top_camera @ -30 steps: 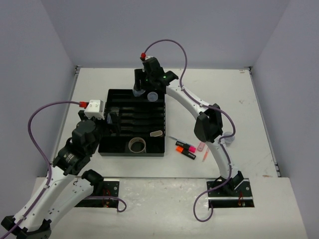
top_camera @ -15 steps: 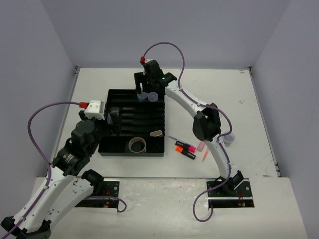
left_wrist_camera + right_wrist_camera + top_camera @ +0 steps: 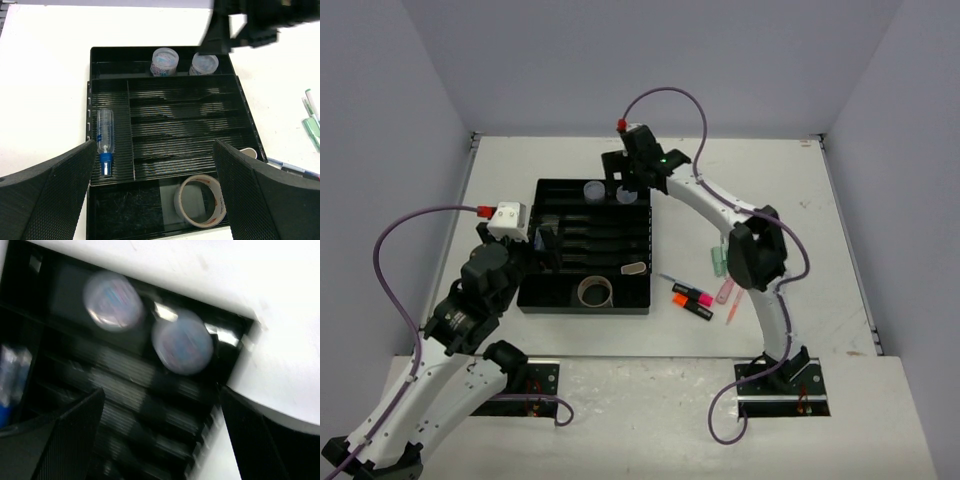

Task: Sort the stationery into containers
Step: Pick up the stationery from the center of the board.

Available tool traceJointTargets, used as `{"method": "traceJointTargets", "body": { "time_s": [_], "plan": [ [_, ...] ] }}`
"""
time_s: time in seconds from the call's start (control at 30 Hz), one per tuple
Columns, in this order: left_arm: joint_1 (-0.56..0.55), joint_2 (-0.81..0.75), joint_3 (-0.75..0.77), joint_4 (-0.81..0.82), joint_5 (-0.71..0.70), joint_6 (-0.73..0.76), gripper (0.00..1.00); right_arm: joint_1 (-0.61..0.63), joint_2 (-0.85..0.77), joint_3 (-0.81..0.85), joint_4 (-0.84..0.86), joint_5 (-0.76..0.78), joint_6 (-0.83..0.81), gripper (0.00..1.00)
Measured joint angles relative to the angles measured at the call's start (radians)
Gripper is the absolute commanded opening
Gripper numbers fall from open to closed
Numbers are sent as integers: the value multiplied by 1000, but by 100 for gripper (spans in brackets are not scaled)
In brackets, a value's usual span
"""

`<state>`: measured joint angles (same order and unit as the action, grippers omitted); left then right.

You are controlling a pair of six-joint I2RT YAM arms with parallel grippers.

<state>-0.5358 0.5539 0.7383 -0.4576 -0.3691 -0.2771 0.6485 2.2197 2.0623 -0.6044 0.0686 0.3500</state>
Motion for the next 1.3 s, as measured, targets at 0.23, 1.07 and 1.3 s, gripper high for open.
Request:
{"method": "traceJointTargets", "body": {
  "time_s": [0.23,1.07,1.3],
  "plan": [
    [2,-1,0,-4,-26,-2,100,-268,-667,-693,6,74,148,99],
    [10,29,0,-8,112,-4,100,-763,-961,-1325,-34,119,287,80],
    [10,19,0,-7,130,-4,100,-762,-958,-1335,10,98,280,32]
  ]
}}
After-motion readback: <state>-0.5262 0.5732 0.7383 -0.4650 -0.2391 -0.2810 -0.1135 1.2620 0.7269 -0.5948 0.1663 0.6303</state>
